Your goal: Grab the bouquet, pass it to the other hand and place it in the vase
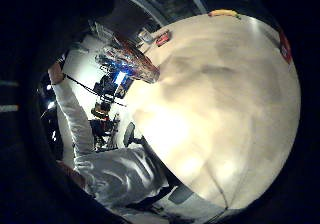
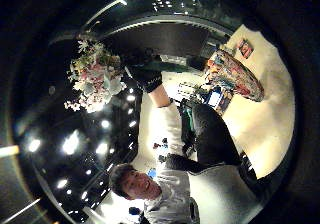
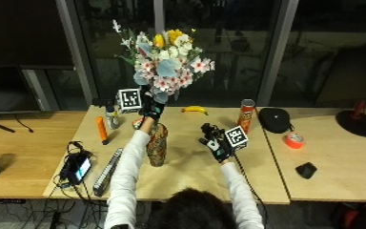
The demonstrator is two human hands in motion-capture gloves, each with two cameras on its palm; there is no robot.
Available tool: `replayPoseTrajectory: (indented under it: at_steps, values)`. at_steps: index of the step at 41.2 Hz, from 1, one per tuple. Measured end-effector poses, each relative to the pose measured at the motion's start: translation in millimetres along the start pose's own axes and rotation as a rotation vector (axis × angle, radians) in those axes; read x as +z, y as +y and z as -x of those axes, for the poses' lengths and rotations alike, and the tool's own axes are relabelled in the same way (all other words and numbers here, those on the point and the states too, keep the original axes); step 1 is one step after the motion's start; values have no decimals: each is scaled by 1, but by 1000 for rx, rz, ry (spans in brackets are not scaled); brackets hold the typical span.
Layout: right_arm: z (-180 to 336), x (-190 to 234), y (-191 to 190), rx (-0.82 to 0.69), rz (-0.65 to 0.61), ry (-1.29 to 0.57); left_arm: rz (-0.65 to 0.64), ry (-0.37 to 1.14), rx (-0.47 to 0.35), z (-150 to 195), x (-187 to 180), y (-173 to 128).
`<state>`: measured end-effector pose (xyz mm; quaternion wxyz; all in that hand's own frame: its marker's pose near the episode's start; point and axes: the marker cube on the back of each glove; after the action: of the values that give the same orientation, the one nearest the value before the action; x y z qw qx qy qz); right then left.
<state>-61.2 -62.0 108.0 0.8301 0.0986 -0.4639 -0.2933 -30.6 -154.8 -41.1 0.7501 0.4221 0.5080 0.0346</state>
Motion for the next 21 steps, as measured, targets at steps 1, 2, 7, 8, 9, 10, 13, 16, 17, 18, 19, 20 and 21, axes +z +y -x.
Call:
replayPoseTrajectory:
  at_steps: [1, 2, 7, 8, 9, 10, 13, 16, 17, 18, 19, 20, 21]
  values:
    - [1, -1, 2, 51, 3, -14, -6, -11, -28, 6, -2, 0]
    - [3, -2, 3, 77, 3, -21, -12, -42, -80, 14, -4, 2]
    - [13, -7, 6, 99, -10, -37, -42, -152, -268, 30, -14, 9]
    - [15, -8, 7, 102, -14, -36, -47, -158, -267, 32, -15, 10]
    - [16, -9, 8, 103, -18, -33, -50, -165, -259, 34, -17, 10]
    - [18, -11, 9, 104, -22, -27, -51, -173, -250, 38, -19, 10]
    - [18, -15, 12, 99, -25, -12, -54, -175, -240, 43, -24, 10]
    - [19, -18, 12, 103, -35, -15, -64, -98, -172, 39, -24, 8]
    - [21, -18, 12, 107, -40, -16, -69, -72, -142, 37, -25, 7]
    - [23, -18, 12, 109, -44, -15, -73, -57, -121, 38, -25, 6]
    - [25, -19, 12, 110, -47, -13, -77, -54, -114, 39, -26, 6]
    - [26, -19, 12, 110, -49, -12, -79, -62, -126, 42, -28, 7]
    - [27, -19, 12, 109, -49, -13, -79, -74, -156, 45, -30, 9]
